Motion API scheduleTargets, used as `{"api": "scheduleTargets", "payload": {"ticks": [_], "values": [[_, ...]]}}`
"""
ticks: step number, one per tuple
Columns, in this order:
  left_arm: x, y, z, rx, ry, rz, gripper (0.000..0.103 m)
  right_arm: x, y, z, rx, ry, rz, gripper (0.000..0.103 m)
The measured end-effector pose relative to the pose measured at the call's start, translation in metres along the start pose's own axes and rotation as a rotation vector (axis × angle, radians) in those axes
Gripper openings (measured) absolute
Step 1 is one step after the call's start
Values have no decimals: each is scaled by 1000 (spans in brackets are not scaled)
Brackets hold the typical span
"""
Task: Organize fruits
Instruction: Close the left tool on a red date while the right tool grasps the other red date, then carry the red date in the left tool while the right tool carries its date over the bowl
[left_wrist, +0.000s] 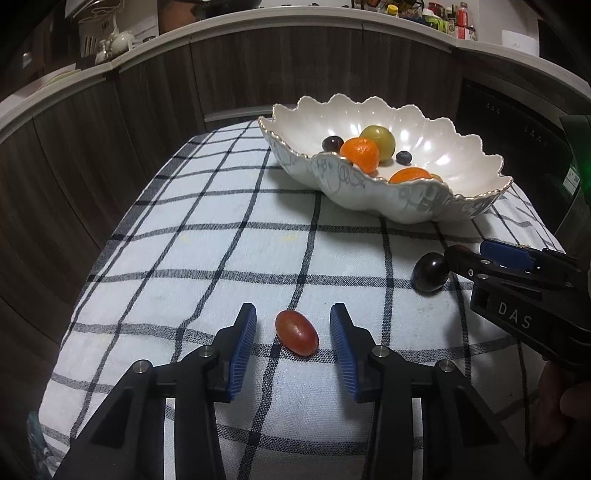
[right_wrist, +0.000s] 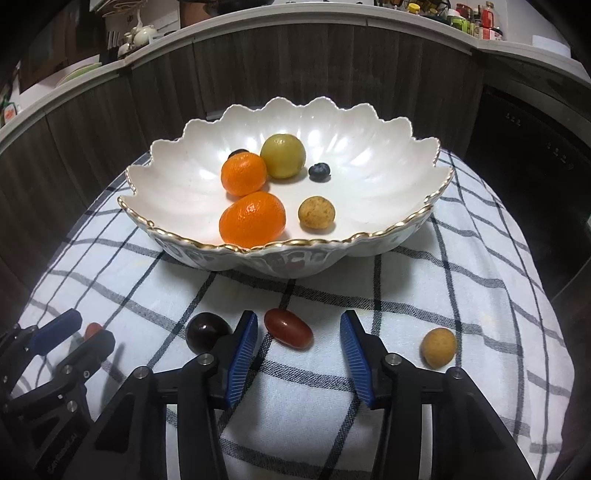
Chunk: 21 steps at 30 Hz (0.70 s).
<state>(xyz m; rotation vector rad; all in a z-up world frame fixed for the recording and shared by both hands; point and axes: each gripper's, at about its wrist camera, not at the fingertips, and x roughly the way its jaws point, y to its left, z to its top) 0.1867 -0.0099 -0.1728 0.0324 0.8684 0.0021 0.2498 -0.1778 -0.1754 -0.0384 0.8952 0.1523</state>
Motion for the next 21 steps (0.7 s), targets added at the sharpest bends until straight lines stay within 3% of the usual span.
{"api": "scheduleTargets", "payload": {"ticks": [13, 21], "values": [[5, -3, -3, 11, 7, -17, 23, 7, 2, 1, 2, 18, 21, 29], [4, -2, -3, 3, 11, -19, 23, 6, 0, 1, 14, 17, 27, 28]]}}
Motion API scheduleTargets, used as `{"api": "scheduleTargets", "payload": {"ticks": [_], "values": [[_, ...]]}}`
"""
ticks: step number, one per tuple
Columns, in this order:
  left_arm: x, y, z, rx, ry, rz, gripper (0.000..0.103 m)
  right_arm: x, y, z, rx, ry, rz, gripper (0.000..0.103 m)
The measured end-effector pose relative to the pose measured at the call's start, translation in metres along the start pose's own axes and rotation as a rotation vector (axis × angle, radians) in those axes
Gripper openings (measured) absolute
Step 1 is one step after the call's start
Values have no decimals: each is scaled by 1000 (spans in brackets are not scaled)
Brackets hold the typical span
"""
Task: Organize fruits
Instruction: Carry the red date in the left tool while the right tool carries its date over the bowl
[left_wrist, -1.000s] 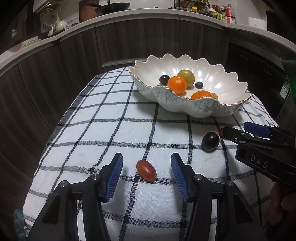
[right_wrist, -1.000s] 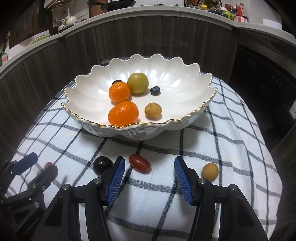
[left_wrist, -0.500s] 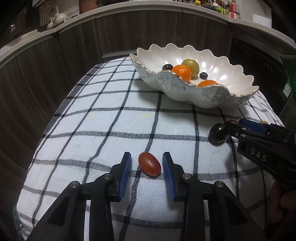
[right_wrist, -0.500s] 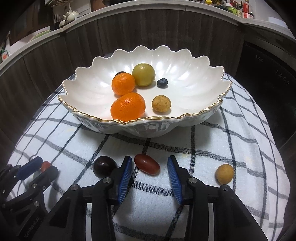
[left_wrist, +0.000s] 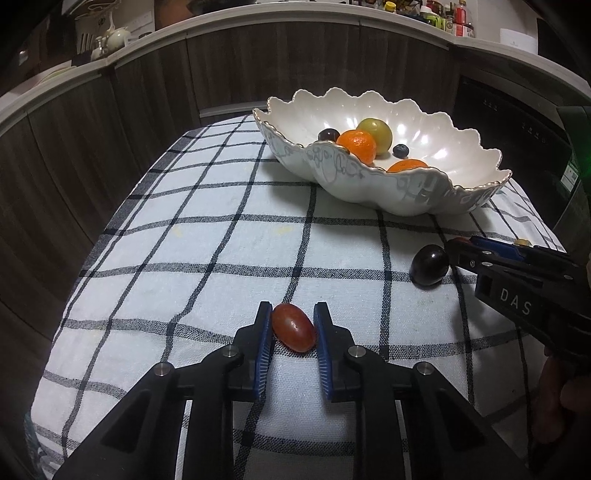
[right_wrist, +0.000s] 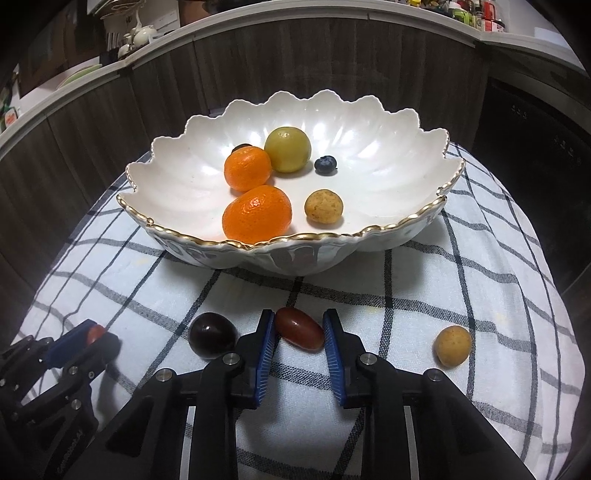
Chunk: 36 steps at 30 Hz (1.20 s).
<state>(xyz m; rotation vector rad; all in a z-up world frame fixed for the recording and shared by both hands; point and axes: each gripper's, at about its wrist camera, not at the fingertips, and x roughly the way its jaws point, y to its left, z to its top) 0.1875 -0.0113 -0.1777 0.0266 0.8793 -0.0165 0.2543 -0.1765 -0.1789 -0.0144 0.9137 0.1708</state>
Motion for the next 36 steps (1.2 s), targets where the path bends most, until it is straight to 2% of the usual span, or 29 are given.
{"api": "scheduleTargets", "payload": {"ticks": [13, 36], "values": [[-16, -3, 3, 19, -36, 4, 23, -18, -3, 0, 9, -29, -10, 28], [-51, -13, 20, 41, -99, 1, 23, -73, -8, 11, 24, -130, -19, 28]]}}
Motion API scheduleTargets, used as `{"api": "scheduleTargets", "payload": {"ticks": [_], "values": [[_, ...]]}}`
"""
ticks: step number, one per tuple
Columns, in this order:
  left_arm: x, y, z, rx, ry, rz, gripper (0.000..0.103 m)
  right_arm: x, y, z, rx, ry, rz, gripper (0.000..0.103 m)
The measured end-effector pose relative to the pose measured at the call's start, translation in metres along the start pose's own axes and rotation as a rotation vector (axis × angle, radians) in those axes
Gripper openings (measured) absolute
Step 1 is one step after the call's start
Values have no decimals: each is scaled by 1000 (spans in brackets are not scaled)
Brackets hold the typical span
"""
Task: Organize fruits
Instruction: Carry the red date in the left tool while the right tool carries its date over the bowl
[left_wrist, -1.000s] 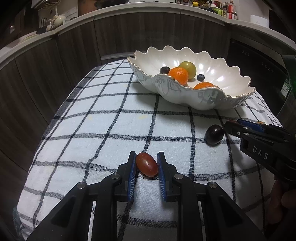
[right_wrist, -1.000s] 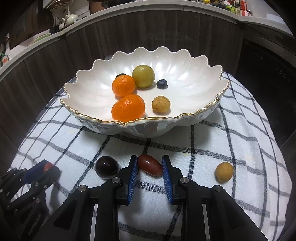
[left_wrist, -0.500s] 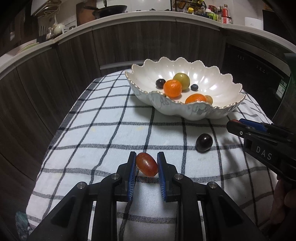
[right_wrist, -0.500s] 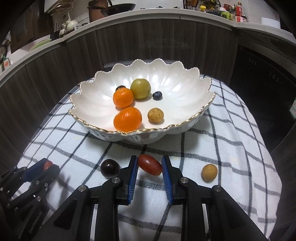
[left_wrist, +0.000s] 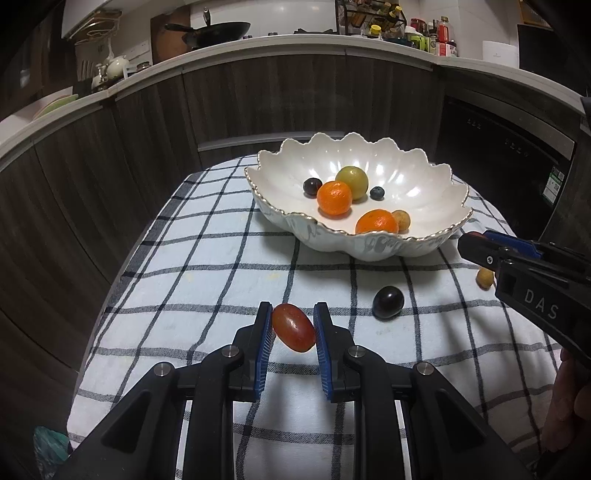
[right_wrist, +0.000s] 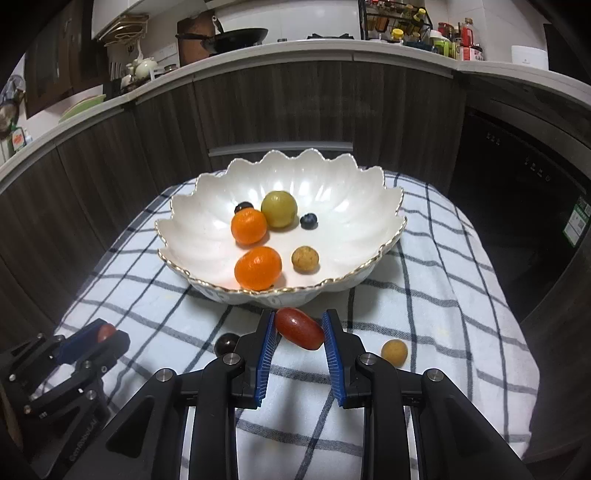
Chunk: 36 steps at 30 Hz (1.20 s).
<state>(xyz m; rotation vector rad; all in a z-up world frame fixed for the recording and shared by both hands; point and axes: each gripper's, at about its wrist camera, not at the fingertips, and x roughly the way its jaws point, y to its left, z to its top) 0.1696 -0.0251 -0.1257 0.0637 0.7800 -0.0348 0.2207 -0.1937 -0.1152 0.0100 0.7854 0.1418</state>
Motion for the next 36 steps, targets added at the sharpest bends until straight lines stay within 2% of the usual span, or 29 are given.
{"api": "scheduleTargets", "payload": {"ticks": [12, 36], "values": [[-2, -3, 19, 6, -9, -4, 23, -13, -3, 14, 12, -22, -3, 28], [9, -7, 70, 17, -49, -14, 23, -12, -15, 58, 25, -70, -25, 28]]}}
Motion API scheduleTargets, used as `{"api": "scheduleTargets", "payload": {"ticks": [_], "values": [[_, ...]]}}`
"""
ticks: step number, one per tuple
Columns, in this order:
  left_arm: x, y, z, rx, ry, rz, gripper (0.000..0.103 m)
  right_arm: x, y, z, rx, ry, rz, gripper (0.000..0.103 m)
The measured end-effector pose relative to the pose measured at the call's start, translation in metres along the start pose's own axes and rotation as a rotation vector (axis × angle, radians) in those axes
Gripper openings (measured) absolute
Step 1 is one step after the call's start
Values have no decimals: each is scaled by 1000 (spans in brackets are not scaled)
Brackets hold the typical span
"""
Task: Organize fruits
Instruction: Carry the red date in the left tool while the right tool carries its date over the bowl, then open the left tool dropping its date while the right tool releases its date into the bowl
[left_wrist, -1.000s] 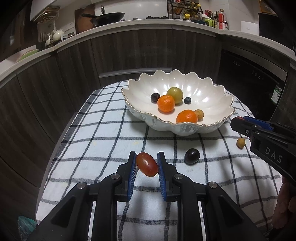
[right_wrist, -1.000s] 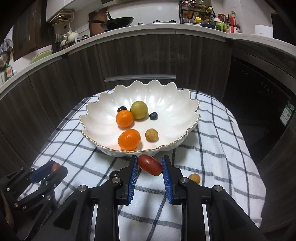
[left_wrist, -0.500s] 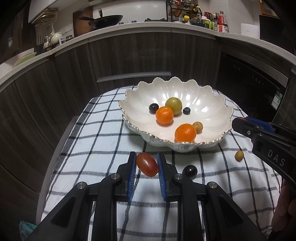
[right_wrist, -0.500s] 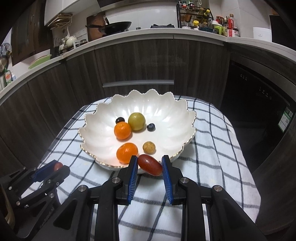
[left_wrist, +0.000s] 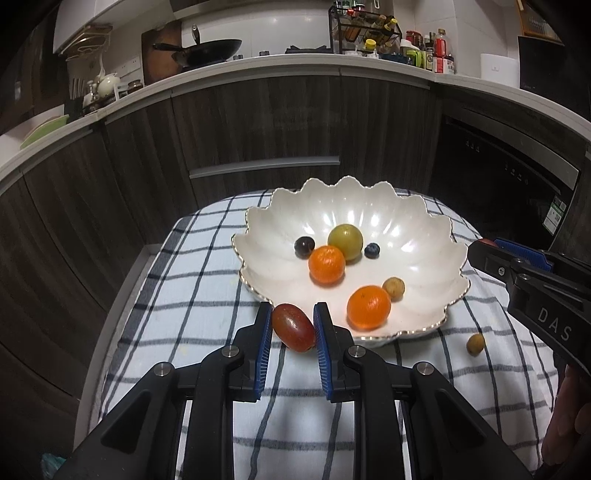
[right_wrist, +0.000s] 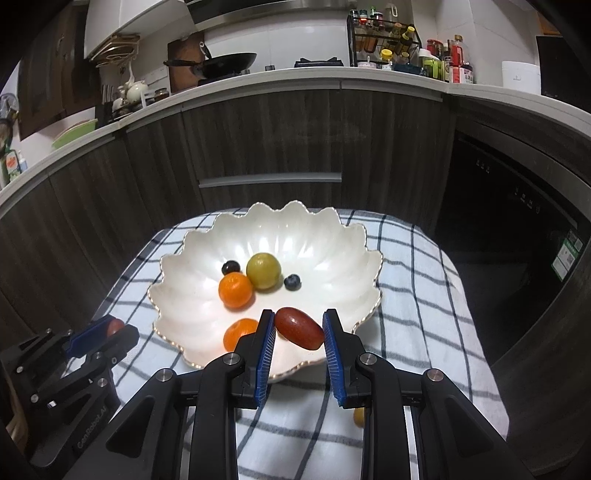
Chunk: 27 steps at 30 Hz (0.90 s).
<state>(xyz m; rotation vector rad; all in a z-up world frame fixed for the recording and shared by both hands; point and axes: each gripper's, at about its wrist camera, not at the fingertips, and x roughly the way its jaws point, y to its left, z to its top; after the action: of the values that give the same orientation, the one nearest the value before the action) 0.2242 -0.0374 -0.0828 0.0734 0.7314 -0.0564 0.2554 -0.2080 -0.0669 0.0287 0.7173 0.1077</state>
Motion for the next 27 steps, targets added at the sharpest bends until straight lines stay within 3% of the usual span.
{"api": "scheduleTargets", "payload": {"ticks": [27], "values": [[30, -1, 35, 39, -2, -12, 23, 25, -17, 24, 11, -2, -50, 28]]}}
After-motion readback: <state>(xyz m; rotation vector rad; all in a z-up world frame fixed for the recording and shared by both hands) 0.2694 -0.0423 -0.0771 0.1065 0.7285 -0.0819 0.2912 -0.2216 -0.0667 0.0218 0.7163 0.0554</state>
